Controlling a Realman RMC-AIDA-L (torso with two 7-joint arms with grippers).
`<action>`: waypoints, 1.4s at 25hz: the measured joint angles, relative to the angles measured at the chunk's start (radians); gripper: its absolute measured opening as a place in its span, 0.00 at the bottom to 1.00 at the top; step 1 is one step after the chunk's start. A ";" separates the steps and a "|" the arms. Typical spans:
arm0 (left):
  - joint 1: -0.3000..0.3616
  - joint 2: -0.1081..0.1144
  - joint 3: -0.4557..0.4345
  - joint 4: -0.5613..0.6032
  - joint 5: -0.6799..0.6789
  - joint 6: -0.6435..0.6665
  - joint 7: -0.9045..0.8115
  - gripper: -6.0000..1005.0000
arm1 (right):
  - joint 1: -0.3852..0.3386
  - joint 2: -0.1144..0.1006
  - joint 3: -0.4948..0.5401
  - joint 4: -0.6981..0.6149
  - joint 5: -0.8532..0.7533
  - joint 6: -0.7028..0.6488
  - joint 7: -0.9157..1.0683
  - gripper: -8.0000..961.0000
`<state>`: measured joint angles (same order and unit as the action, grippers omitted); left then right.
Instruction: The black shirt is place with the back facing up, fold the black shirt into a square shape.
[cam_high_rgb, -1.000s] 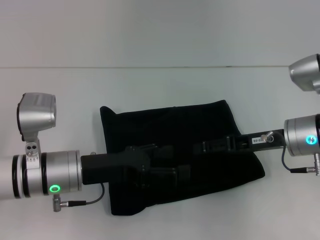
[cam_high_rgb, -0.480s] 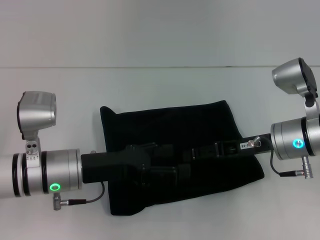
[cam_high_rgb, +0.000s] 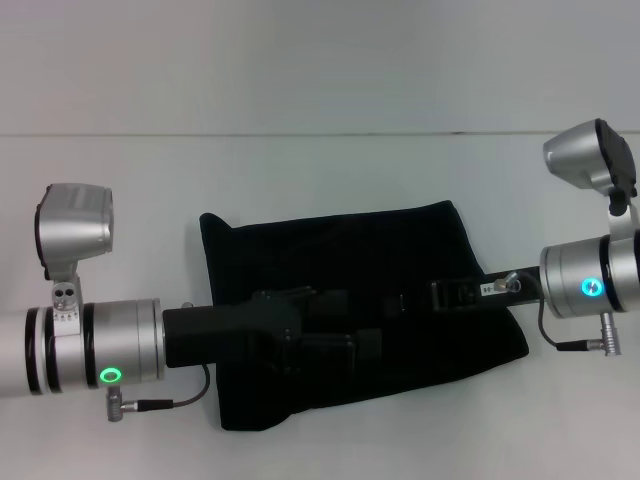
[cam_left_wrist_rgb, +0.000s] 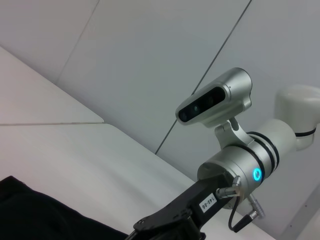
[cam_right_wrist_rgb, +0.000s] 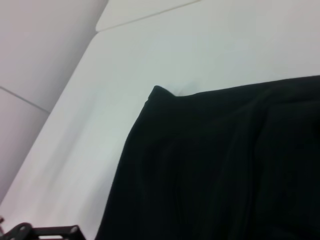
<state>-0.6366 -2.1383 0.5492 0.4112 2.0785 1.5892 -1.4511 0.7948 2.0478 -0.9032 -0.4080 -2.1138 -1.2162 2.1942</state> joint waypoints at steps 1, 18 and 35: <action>0.000 0.000 0.000 0.000 0.000 0.000 0.000 0.94 | 0.002 0.002 0.000 0.005 0.000 0.006 -0.009 0.45; 0.009 -0.001 -0.006 0.000 0.000 0.006 -0.001 0.94 | -0.050 0.017 0.037 -0.037 0.109 -0.031 -0.191 0.08; 0.016 0.006 -0.013 0.005 -0.003 0.036 -0.016 0.95 | -0.129 -0.014 0.092 -0.157 0.198 -0.144 -0.235 0.10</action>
<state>-0.6210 -2.1321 0.5361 0.4162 2.0753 1.6256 -1.4669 0.6659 2.0338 -0.8109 -0.5653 -1.9157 -1.3605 1.9589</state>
